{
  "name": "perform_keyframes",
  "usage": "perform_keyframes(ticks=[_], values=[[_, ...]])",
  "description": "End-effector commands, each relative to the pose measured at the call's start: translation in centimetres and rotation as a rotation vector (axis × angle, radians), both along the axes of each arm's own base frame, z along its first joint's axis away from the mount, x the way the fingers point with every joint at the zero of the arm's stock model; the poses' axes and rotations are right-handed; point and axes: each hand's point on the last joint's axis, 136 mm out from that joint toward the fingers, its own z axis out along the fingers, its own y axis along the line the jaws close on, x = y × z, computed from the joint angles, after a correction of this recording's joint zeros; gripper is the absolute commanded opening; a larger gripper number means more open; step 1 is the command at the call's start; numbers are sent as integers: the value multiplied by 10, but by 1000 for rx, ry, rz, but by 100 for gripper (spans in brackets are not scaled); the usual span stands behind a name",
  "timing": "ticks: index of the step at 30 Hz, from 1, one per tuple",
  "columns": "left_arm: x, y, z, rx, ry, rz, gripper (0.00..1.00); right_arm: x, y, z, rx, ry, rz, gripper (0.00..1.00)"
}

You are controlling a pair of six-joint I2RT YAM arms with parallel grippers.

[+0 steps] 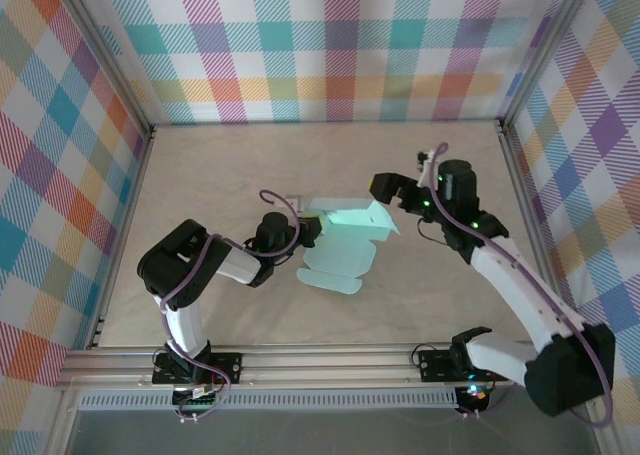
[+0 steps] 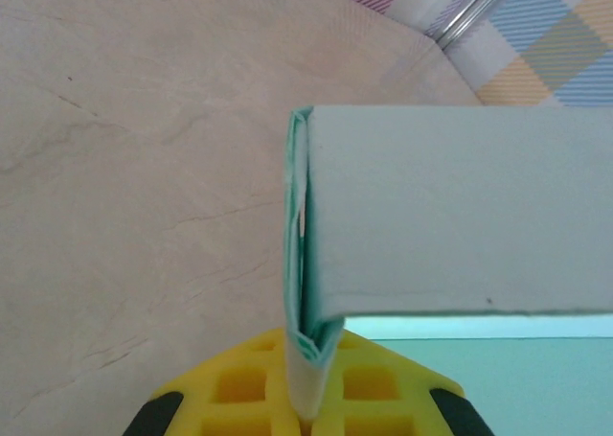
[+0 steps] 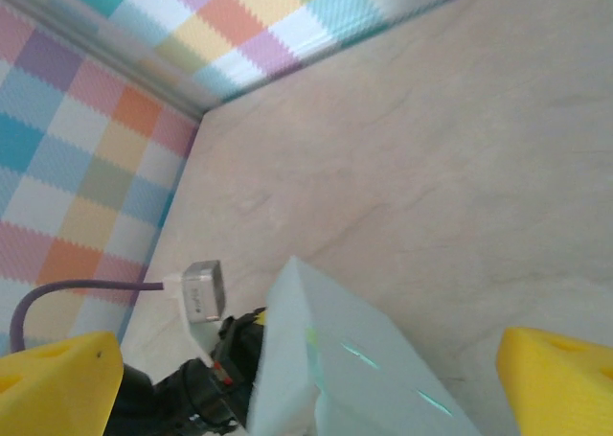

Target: Fold the paper box

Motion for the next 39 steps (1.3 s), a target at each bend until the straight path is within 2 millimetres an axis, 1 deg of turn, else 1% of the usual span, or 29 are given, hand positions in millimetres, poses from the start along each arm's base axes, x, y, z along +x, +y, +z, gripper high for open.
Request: perform_keyframes(ticks=[1, 4, 7, 12, 15, 17, 20, 21, 24, 28, 31, 34, 39], values=[[12, -7, 37, -176, 61, 47, 0, -11, -26, -15, -33, 33, -119, 100], [19, -8, 48, -227, 107, 88, 0, -26, -34, -18, 10, 3, -149, 100], [22, -7, 56, -253, 126, 112, 0, -36, -42, -15, 36, -40, -172, 100], [21, -6, 64, -298, 168, 131, 0, -41, -45, -9, 47, -72, -178, 100], [20, -7, 65, -303, 210, 136, 0, -38, -39, -9, 53, -56, -154, 100], [19, -8, 70, -331, 219, 133, 0, -34, -34, -11, 63, -31, -144, 100], [18, -8, 73, -361, 246, 140, 0, -28, -28, -8, 93, -23, -129, 95], [18, -10, 73, -360, 254, 133, 0, -26, -26, -5, 106, -34, -123, 93], [18, -15, 75, -363, 262, 107, 0, -21, -21, 1, 169, -37, -107, 89], [16, -25, 84, -415, 257, 47, 0, -9, -11, 9, 352, 7, -40, 84], [15, -28, 88, -453, 262, 31, 0, 0, -7, 14, 460, 27, -13, 82], [16, -31, 87, -458, 270, 20, 0, 4, -1, 15, 497, 30, 22, 81], [17, -36, 88, -477, 261, -4, 0, 5, 5, 10, 506, 60, 54, 78]])
